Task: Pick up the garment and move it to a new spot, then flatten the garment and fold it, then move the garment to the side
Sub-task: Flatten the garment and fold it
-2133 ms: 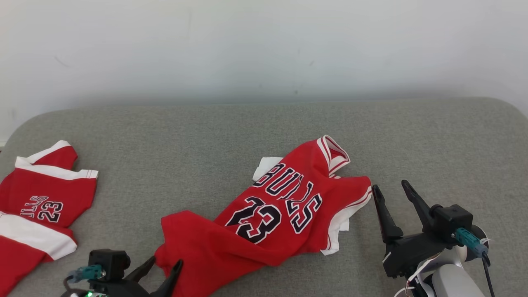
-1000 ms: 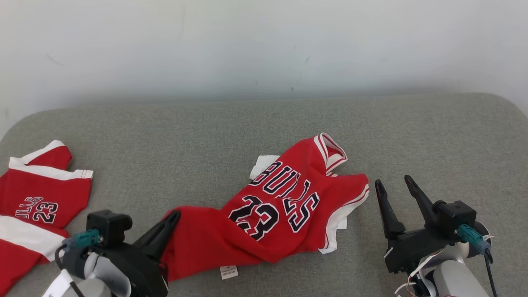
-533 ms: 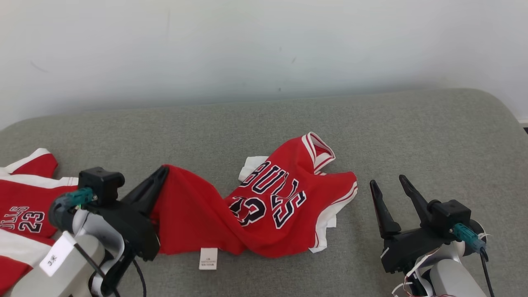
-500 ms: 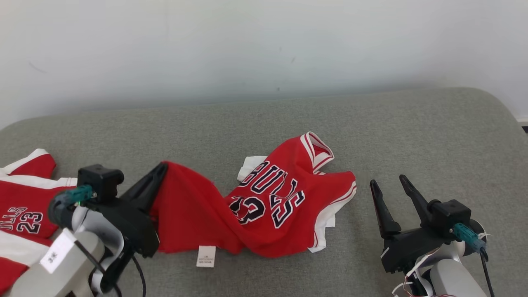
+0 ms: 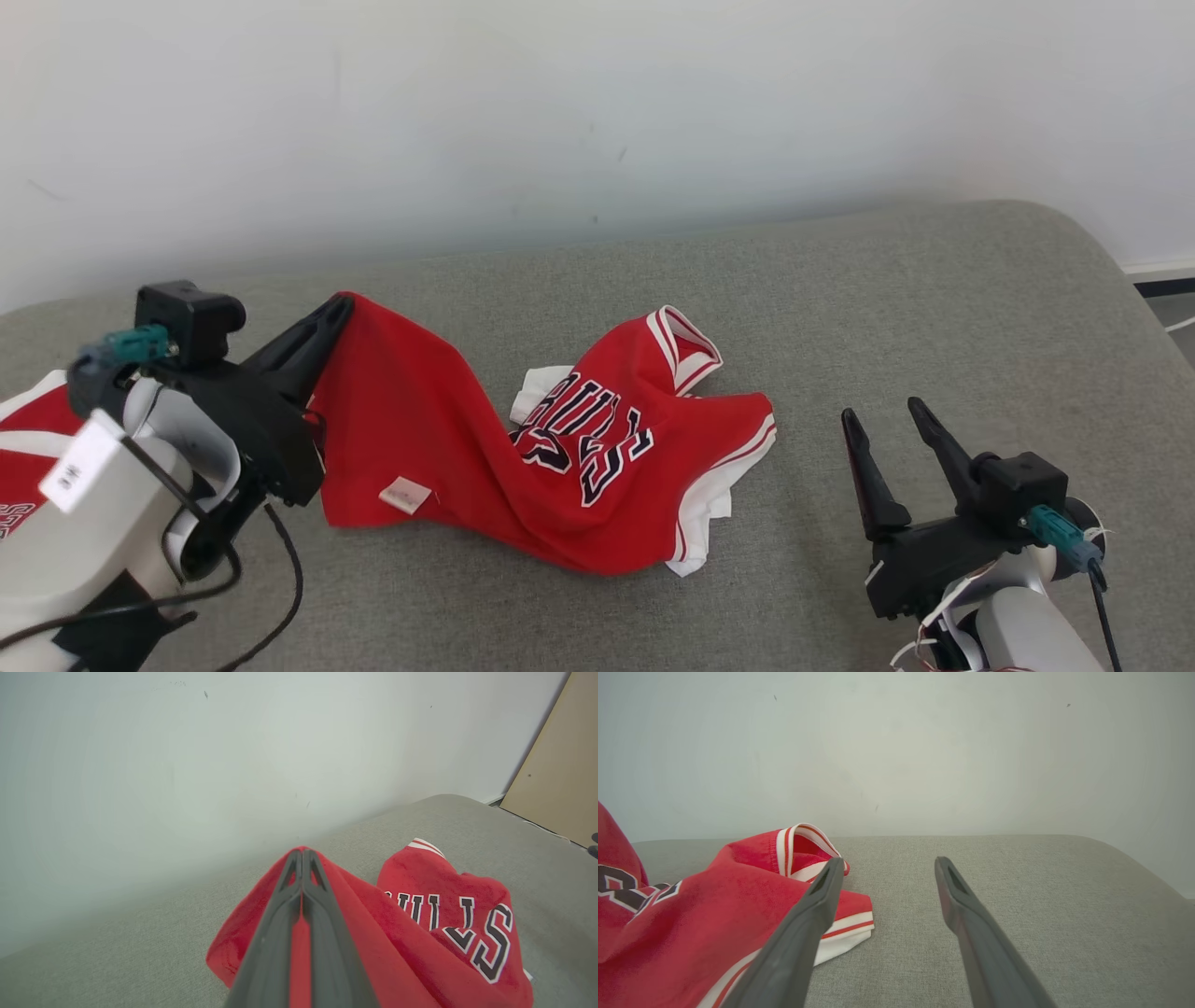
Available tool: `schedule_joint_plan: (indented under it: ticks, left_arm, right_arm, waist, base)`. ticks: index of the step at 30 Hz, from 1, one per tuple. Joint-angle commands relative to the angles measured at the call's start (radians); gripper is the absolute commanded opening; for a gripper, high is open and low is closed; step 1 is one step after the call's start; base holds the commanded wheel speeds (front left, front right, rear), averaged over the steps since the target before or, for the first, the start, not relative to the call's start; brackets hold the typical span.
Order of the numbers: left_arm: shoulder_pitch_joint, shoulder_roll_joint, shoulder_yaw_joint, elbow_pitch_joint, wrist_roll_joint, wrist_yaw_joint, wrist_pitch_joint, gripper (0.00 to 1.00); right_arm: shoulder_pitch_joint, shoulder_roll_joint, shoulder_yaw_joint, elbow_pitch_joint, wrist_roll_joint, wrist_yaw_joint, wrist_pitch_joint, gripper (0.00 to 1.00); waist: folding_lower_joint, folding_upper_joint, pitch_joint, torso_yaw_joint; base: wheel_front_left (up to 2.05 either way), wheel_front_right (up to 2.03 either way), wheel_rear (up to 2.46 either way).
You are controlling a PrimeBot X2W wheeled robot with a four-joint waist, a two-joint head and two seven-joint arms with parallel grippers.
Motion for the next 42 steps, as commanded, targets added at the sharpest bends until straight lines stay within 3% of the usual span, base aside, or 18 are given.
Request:
schedule_joint_plan:
  ticks: [1,3,10,18,28,32,42]
  left_arm:
    - [-0.017,0.009,-0.004,-0.005,-0.024,-0.015,0.017,0.00]
    - [-0.020,0.013,0.004,-0.011,-0.086,-0.032,0.050,0.00]
    - [-0.079,0.114,-0.051,-0.029,-0.169,-0.038,0.120,0.00]
    - [-0.132,0.188,-0.089,-0.011,-0.189,-0.038,0.055,0.00]
    - [-0.160,0.183,-0.168,0.090,-0.213,-0.038,-0.052,0.00]
    - [-0.191,0.204,-0.215,0.155,-0.140,-0.038,-0.099,0.00]
    - [-0.178,0.164,-0.170,0.217,-0.111,-0.038,-0.126,0.00]
  right_arm:
    - [-0.002,-0.004,0.003,0.000,-0.001,0.000,0.002,1.00]
    - [-0.015,-0.002,0.017,-0.001,0.001,0.000,0.003,1.00]
    - [-0.036,0.003,0.043,0.007,0.021,0.000,-0.001,1.00]
    - [-0.051,0.006,0.040,0.018,0.024,0.000,-0.009,1.00]
    - [-0.083,0.008,0.062,0.020,0.032,0.000,-0.011,1.00]
    - [-0.095,0.009,0.070,0.011,0.036,0.000,-0.011,1.00]
    - [-0.104,0.010,0.067,-0.021,0.035,0.000,-0.011,1.00]
  waist:
    - [0.0000,0.0000,-0.006,0.000]
    - [0.0000,0.0000,-0.006,-0.004]
    - [0.0000,0.0000,0.017,-0.042]
    - [0.0000,0.0000,0.041,-0.080]
    - [0.0000,0.0000,0.081,-0.150]
    - [0.0000,0.0000,0.109,-0.182]
    - [0.0000,0.0000,0.169,-0.210]
  base:
    - [0.00,0.00,0.00]
    - [0.00,0.00,0.00]
    - [0.00,0.00,0.00]
    - [0.00,0.00,0.00]
    - [0.00,0.00,0.00]
    - [0.00,0.00,0.00]
    - [0.00,0.00,0.00]
